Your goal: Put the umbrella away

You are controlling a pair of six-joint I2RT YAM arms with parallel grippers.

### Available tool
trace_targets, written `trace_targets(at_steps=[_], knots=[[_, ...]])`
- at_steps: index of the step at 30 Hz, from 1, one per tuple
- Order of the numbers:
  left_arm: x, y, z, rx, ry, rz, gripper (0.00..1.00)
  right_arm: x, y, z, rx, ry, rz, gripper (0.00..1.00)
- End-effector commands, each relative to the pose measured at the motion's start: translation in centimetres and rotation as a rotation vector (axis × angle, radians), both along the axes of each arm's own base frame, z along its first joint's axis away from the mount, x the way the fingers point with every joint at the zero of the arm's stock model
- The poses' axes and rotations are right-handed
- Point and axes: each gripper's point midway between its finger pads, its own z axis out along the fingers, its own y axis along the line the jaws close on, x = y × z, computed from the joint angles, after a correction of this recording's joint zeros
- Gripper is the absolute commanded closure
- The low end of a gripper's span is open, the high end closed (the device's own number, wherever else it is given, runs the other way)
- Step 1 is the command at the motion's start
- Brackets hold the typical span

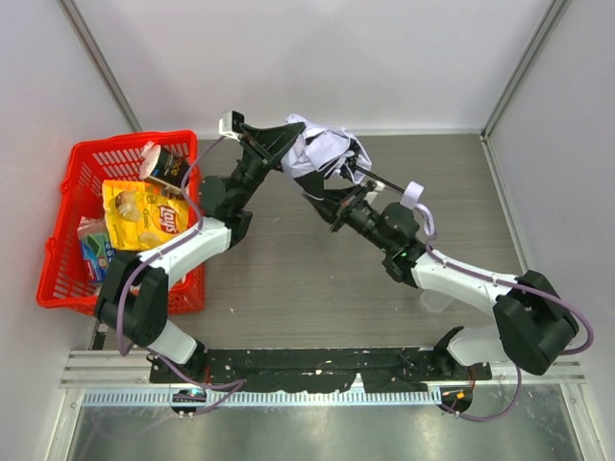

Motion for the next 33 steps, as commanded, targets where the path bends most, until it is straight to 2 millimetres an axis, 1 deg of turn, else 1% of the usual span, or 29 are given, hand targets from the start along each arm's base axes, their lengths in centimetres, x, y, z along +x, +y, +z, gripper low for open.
trace_targets(at_steps=[1, 2, 3, 4, 5, 6, 7, 8, 9, 11, 13, 14, 15, 16, 17, 19, 21, 22, 23, 24, 28, 29, 30, 31, 32, 33], knots=[[-5.5, 2.9, 4.1, -0.176, -0.161, -0.091, 1.00, 2.9, -6.2, 3.6, 0.125, -0.240, -0.187, 0.99], [-5.3, 2.4, 3.0, -0.141, -0.124, -0.101, 1.00, 3.0, -6.4, 3.0, 0.091, -0.294, -0.202, 0.99], [-5.5, 2.3, 2.5, -0.114, -0.103, -0.103, 1.00, 2.7, -7.2, 3.9, 0.110, -0.364, -0.216, 0.99], [-5.2, 1.8, 1.3, -0.072, -0.064, -0.102, 1.00, 2.7, -7.5, 3.2, 0.092, -0.395, -0.233, 0.99], [-5.2, 1.5, 0.5, -0.040, -0.042, -0.104, 1.00, 2.5, -8.1, 3.6, 0.093, -0.446, -0.249, 0.99], [-5.2, 1.2, -0.2, -0.007, -0.027, -0.102, 1.00, 2.8, -8.3, 3.2, 0.075, -0.471, -0.260, 0.99], [-5.1, 0.8, -1.3, 0.034, 0.006, -0.111, 1.00, 2.3, -8.8, 4.2, 0.094, -0.534, -0.260, 0.99], [-5.0, 0.6, -2.0, 0.060, 0.026, -0.112, 1.00, 2.4, -8.9, 4.2, 0.093, -0.563, -0.265, 0.99], [-5.2, 0.4, -2.8, 0.093, 0.040, -0.116, 1.00, 2.1, -9.3, 4.8, 0.096, -0.612, -0.265, 0.99], [-5.2, -0.4, -4.4, 0.195, 0.075, -0.116, 1.00, 2.0, -9.7, 5.3, 0.043, -0.690, -0.280, 0.99], [-5.1, -0.9, -6.3, 0.306, 0.124, -0.105, 1.00, 2.0, -10.0, 5.3, -0.027, -0.745, -0.312, 0.99], [-4.9, -1.2, -7.9, 0.378, 0.171, -0.098, 1.00, 2.1, -10.3, 5.3, -0.062, -0.778, -0.341, 0.99], [-5.2, -1.0, -8.1, 0.407, 0.152, -0.078, 1.00, 1.6, -10.7, 5.7, -0.072, -0.798, -0.362, 0.99], [-5.1, -1.0, -9.4, 0.468, 0.174, -0.063, 1.00, 1.7, -10.9, 5.7, -0.104, -0.827, -0.392, 0.99], [-5.3, -0.9, -10.3, 0.520, 0.183, -0.042, 1.00, 1.4, -11.6, 5.8, -0.118, -0.838, -0.425, 0.99], [-5.6, -0.3, -11.5, 0.573, 0.197, -0.004, 1.00, 1.8, -12.2, 5.2, -0.161, -0.824, -0.478, 0.99], [-6.1, -0.1, -12.6, 0.597, 0.202, -0.005, 1.00, 2.2, -12.6, 4.8, -0.155, -0.806, -0.492, 0.99], [-6.4, -0.3, -13.4, 0.624, 0.217, -0.020, 1.00, 1.7, -12.9, 5.7, -0.122, -0.846, -0.500, 0.99], [-6.6, -0.5, -14.4, 0.660, 0.232, -0.029, 1.00, 1.9, -12.9, 5.8, -0.122, -0.850, -0.505, 0.99], [-6.8, -0.5, -15.1, 0.686, 0.240, -0.031, 1.00, 1.6, -12.8, 6.5, -0.121, -0.875, -0.507, 0.99], [-7.4, -0.3, -17.4, 0.778, 0.277, -0.020, 1.00, 1.1, -12.9, 7.6, -0.199, -0.953, -0.537, 0.99], [-7.3, -0.2, -17.9, 0.815, 0.279, -0.006, 1.00, 1.3, -13.0, 7.5, -0.225, -0.956, -0.554, 0.99], [-7.5, -0.1, -18.9, 0.865, 0.303, -0.007, 1.00, 1.0, -13.2, 8.1, -0.238, -0.975, -0.565, 0.99], [-7.5, 0.0, -19.6, 0.902, 0.318, -0.006, 1.00, 1.4, -13.1, 7.7, -0.286, -0.978, -0.572, 0.99], [-7.4, 0.1, -20.1, 0.919, 0.329, 0.000, 1.00, 1.1, -13.2, 8.4, -0.304, -1.018, -0.586, 0.99], [-7.4, 0.4, -21.1, 0.943, 0.366, 0.003, 1.00, 1.0, -13.0, 8.4, -0.324, -1.029, -0.577, 0.99]])
